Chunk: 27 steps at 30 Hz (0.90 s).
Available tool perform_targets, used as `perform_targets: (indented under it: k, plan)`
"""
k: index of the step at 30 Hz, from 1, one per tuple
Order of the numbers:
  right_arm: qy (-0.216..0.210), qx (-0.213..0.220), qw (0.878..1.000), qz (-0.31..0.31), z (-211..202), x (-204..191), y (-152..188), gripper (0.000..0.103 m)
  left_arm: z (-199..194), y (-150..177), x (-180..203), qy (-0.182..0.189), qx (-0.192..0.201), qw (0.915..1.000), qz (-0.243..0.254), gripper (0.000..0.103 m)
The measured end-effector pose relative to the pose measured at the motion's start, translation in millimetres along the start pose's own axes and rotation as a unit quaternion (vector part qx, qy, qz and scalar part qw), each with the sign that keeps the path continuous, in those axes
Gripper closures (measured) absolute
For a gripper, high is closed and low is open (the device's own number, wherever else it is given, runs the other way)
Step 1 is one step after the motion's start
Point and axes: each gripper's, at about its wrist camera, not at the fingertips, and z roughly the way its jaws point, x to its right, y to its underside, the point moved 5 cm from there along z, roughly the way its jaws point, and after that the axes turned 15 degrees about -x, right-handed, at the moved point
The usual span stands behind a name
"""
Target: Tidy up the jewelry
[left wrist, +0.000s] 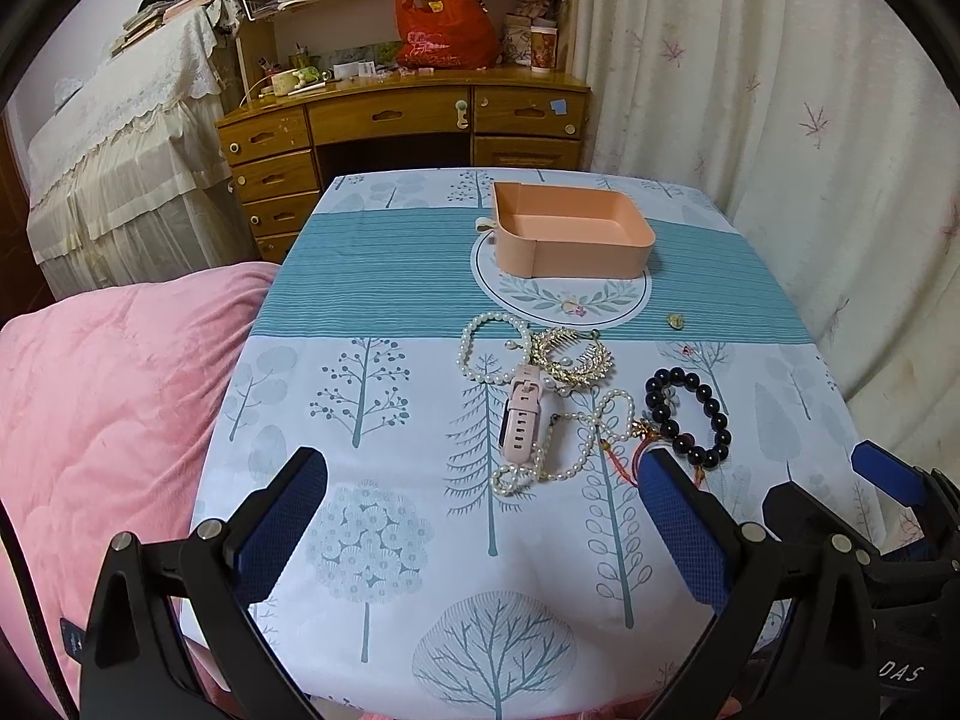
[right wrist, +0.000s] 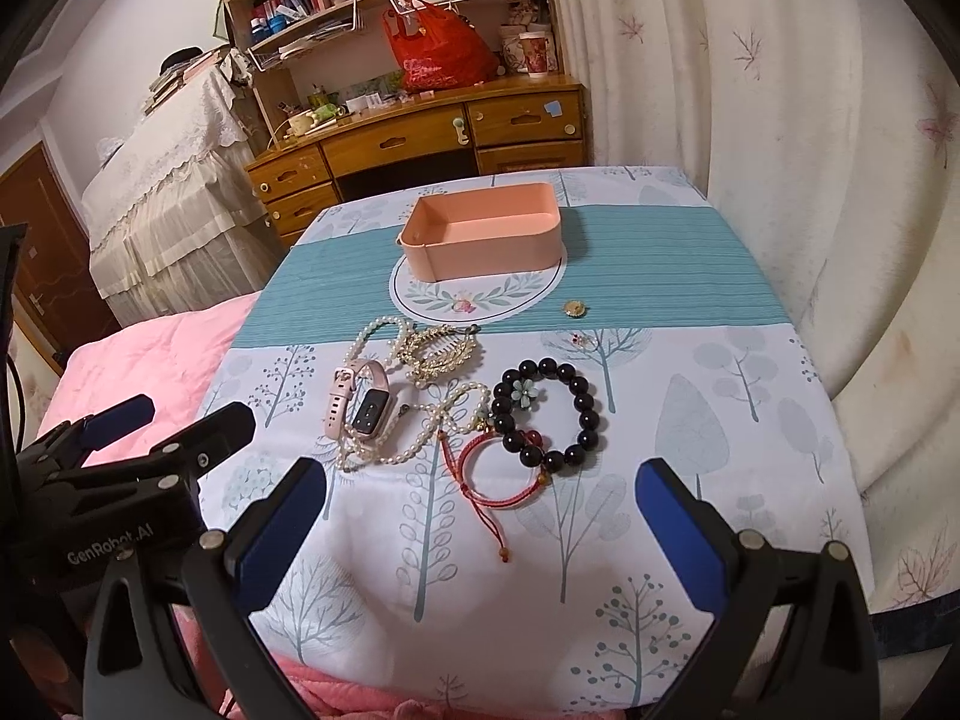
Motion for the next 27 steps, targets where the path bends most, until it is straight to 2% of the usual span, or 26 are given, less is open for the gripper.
perform_targets:
  k: [21, 27]
  plan:
    - [-0.005, 0.018, 1.0, 0.003, -6.5, -2.6, 10.8, 0.0, -4.0, 17.0, 0.0, 0.001, 0.0, 1.0, 0.002, 0.001]
    - [-0.003, 0.019, 1.0, 0.001, -4.5, -3.3, 8.5, 0.0, -0.5, 8.5, -1.2, -0.001, -0.006, 1.0, 0.005, 0.001]
